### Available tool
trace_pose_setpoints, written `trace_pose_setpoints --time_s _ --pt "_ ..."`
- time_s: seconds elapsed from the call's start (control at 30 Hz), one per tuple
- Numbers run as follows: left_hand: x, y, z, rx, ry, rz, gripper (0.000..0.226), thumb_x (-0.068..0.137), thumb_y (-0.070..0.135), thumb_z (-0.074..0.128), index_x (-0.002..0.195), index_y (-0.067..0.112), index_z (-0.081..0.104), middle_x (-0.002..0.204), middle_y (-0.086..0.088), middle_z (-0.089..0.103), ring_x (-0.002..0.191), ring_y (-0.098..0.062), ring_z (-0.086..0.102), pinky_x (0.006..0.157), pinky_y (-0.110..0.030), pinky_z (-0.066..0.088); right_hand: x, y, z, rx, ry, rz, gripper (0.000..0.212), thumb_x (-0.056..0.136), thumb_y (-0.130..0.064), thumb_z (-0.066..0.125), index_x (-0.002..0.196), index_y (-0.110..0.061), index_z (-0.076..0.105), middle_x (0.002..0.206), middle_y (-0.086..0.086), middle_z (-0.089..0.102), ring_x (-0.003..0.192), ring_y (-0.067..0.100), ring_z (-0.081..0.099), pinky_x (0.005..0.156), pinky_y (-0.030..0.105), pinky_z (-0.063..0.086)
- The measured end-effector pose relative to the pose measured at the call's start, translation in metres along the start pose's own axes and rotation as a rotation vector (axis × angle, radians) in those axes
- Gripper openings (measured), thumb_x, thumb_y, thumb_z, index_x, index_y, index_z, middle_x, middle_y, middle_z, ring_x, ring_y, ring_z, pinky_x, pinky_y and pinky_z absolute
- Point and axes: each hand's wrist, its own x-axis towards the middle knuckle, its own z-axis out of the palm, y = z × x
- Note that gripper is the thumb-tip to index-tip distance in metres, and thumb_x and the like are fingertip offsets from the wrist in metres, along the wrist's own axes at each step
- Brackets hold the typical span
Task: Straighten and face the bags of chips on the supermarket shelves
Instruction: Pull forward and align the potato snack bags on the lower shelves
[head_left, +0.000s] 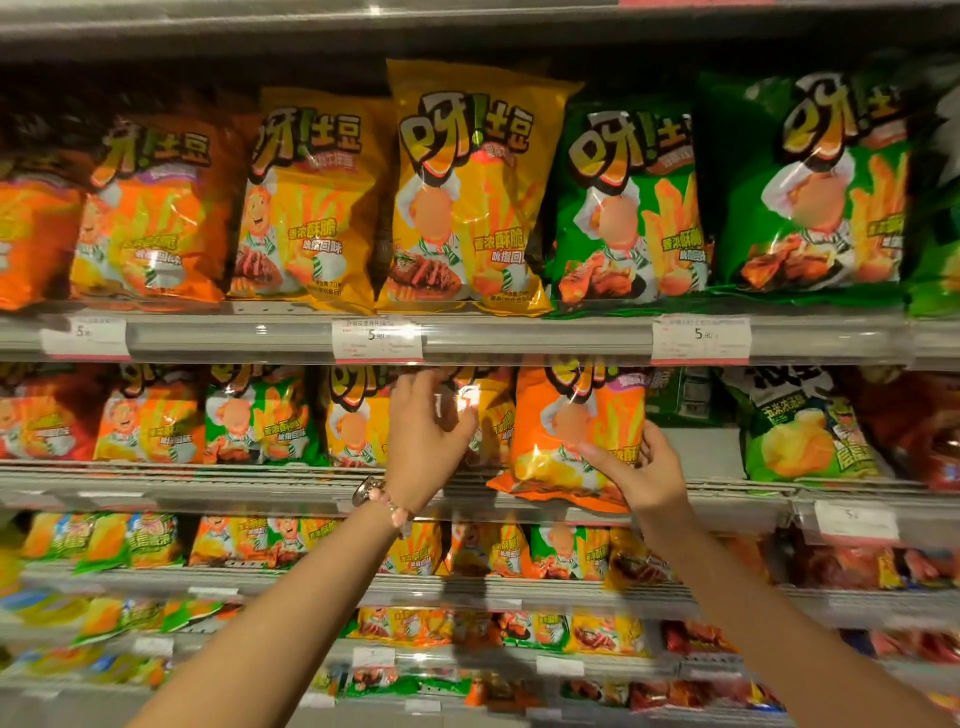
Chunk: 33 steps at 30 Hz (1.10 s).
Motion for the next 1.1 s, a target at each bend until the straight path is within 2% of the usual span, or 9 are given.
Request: trace_pose_setpoints --time_s 0.1,0.2,0.3,0.5,0.6,0.67,0.8,0.87,1.1 --pt "-0.003 0.011 -0.007 -0.218 -0.149 -0.086 0.046 0.079 0.037 0.075 0.112 0.011 0.054 0.098 -0.005 0.055 0.092 -0.021 0.055 0.076 -0.031 0.045 -0.011 0.001 0.012 0.019 -0.004 -0.040 0.046 0.066 -0.025 0.078 0.108 -0.022 0.061 0.099 -0.006 0.073 0.094 0.011 0.069 0.071 0.018 0.054" --pt "-0.004 0.017 -0.013 -0.418 -0.369 -0.280 0.086 0.063 0.062 0.073 0.131 0.021 0.043 0.111 -0.002 0.059 0.101 -0.014 0.057 0.079 -0.023 0.044 -0.019 0.001 0.024 0.026 0.020 -0.059 0.045 0.066 -0.024 0.078 0.108 -0.020 0.062 0.100 -0.003 0.073 0.095 0.013 0.069 0.075 0.021 0.055" --pt "-0.004 0.014 -0.016 -0.503 -0.485 -0.350 0.100 0.057 0.058 0.080 0.139 0.025 0.035 0.116 0.007 0.057 0.098 0.002 0.056 0.071 -0.007 0.045 -0.028 0.004 0.036 -0.029 0.049 0.003 0.047 0.065 -0.023 0.083 0.107 -0.021 0.062 0.098 -0.002 0.073 0.090 0.013 0.070 0.074 0.027 0.057" --pt "-0.009 -0.003 -0.031 -0.546 -0.572 -0.424 0.085 0.069 0.032 0.083 0.138 0.021 0.034 0.099 0.011 0.060 0.074 0.012 0.063 0.057 -0.006 0.046 -0.054 0.005 0.066 -0.084 0.031 0.018 0.057 0.058 -0.030 0.090 0.105 -0.023 0.058 0.092 -0.003 0.071 0.081 0.009 0.070 0.061 0.020 0.055" --pt "-0.013 -0.013 -0.047 -0.528 -0.614 -0.445 0.095 0.063 0.039 0.086 0.140 0.026 0.031 0.105 0.008 0.058 0.089 0.001 0.063 0.067 -0.013 0.051 -0.068 0.002 0.088 -0.162 0.057 -0.007 0.055 0.057 -0.035 0.081 0.105 -0.026 0.054 0.094 -0.005 0.067 0.081 -0.002 0.065 0.064 0.016 0.052" --pt "-0.015 -0.020 -0.058 -0.497 -0.632 -0.426 0.093 0.063 0.039 0.087 0.138 0.029 0.033 0.102 0.016 0.055 0.085 0.007 0.060 0.062 -0.008 0.048 -0.077 0.002 0.102 -0.193 0.062 -0.012 0.054 0.055 -0.039 0.080 0.100 -0.027 0.054 0.093 -0.005 0.066 0.080 -0.003 0.064 0.064 0.017 0.052" --pt "-0.019 -0.041 -0.077 -0.543 -0.662 -0.432 0.063 0.068 0.026 0.086 0.110 0.044 0.043 0.092 0.028 0.054 0.066 0.027 0.053 0.051 0.000 0.041 -0.088 0.003 0.130 -0.266 0.034 -0.020 0.064 0.049 -0.048 0.082 0.104 -0.029 0.055 0.097 -0.007 0.066 0.088 0.003 0.063 0.073 0.022 0.052" --pt "-0.019 -0.049 -0.089 -0.536 -0.660 -0.430 0.057 0.069 0.024 0.086 0.094 0.046 0.040 0.084 0.040 0.047 0.063 0.035 0.045 0.050 0.004 0.037 -0.092 0.001 0.146 -0.288 0.030 -0.061 0.061 0.050 -0.048 0.083 0.101 -0.030 0.054 0.093 -0.009 0.066 0.084 -0.004 0.061 0.070 0.012 0.048" --pt "-0.012 -0.089 -0.132 -0.553 -0.632 -0.416 0.048 0.072 0.016 0.083 0.100 0.039 0.051 0.078 0.032 0.067 0.072 0.022 0.058 0.054 -0.003 0.044 -0.097 -0.001 0.203 -0.325 0.000 -0.079 0.062 0.051 -0.044 0.083 0.103 -0.030 0.052 0.098 -0.011 0.062 0.088 -0.008 0.058 0.071 0.010 0.045"
